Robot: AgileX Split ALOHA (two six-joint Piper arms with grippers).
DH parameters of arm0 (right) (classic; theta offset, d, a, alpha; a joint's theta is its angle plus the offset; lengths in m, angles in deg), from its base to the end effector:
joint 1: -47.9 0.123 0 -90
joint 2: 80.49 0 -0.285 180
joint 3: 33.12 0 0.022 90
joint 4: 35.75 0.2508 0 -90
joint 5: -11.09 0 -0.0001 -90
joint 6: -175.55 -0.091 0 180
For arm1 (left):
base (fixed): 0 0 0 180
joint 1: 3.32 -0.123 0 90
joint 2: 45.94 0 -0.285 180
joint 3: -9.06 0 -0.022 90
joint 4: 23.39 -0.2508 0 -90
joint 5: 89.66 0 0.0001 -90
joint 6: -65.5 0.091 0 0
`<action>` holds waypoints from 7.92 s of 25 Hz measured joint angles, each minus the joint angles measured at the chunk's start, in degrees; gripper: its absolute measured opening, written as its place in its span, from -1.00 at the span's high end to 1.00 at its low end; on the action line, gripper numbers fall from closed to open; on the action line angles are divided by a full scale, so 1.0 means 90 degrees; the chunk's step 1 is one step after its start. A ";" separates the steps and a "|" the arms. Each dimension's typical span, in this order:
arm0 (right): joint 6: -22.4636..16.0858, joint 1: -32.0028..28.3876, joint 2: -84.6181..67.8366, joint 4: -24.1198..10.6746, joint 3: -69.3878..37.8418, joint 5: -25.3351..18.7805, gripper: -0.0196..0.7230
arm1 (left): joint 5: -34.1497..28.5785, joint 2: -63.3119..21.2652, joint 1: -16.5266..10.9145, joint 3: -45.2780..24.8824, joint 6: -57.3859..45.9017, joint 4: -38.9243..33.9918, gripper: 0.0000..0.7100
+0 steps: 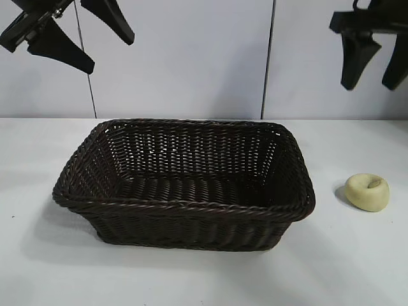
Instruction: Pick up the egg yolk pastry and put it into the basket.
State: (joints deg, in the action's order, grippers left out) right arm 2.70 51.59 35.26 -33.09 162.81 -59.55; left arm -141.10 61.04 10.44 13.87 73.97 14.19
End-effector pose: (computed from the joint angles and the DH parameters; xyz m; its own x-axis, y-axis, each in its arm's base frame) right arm 0.3886 0.0291 0.2689 -0.9704 -0.1719 -0.1698 -0.1786 0.9836 0.0248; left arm 0.3554 -0.1317 0.2971 -0.9145 -0.0430 -0.4024 0.2005 0.8156 -0.5428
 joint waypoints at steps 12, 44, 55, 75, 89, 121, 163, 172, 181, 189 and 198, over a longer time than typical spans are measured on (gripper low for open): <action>-0.0340 0.0000 0.0035 -0.0555 -0.0802 0.0691 -0.36 | 0.0037 0.0000 0.0000 0.0000 0.0000 0.0000 -0.40; -0.0794 0.0000 0.1492 -0.0955 -0.0802 0.1160 0.85 | 0.0044 0.0000 0.0000 0.0000 0.0000 0.0021 -0.40; -0.0646 0.0000 0.0725 -0.0957 -0.0698 0.0999 0.87 | 0.0038 0.0000 0.0000 0.0000 0.0000 0.0021 -0.40; 0.0422 0.0271 -0.1044 0.1426 -0.0683 0.0748 0.88 | 0.0033 0.0000 0.0000 0.0000 0.0000 0.0007 -0.40; 0.0322 0.2227 -0.0575 0.1487 -0.0683 0.1165 0.88 | 0.0033 0.0000 0.0000 0.0000 0.0000 0.0002 -0.40; 0.0189 0.2532 0.0393 0.1492 -0.0683 0.1374 -0.52 | -0.0131 0.0000 0.0000 0.0000 0.0000 0.0002 -0.40; 0.0482 0.0280 -0.0134 0.2093 0.1070 -0.0010 -0.59 | -0.0263 0.0000 0.0000 0.0000 0.0000 -0.0118 -0.40; 0.0501 0.0280 -0.0134 0.2098 0.1070 -0.0010 -0.59 | -0.0263 0.0000 0.0000 0.0000 0.0000 -0.0118 -0.40; 0.0501 0.0280 -0.0134 0.2098 0.1070 -0.0010 -0.59 | -0.0263 0.0000 0.0000 0.0000 0.0000 -0.0118 -0.40; 0.0500 0.0280 -0.0134 0.2145 0.0544 -0.0010 -0.59 | -0.0263 0.0000 0.0000 0.0000 0.0000 -0.0118 -0.40; 0.0500 0.0280 -0.0134 0.2184 0.0400 -0.0010 -0.59 | -0.0263 0.0000 0.0000 0.0000 0.0000 -0.0118 -0.40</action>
State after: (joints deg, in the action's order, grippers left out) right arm 7.20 54.11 34.05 -13.43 166.41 -59.65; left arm -143.47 61.04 10.44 13.87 73.97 13.13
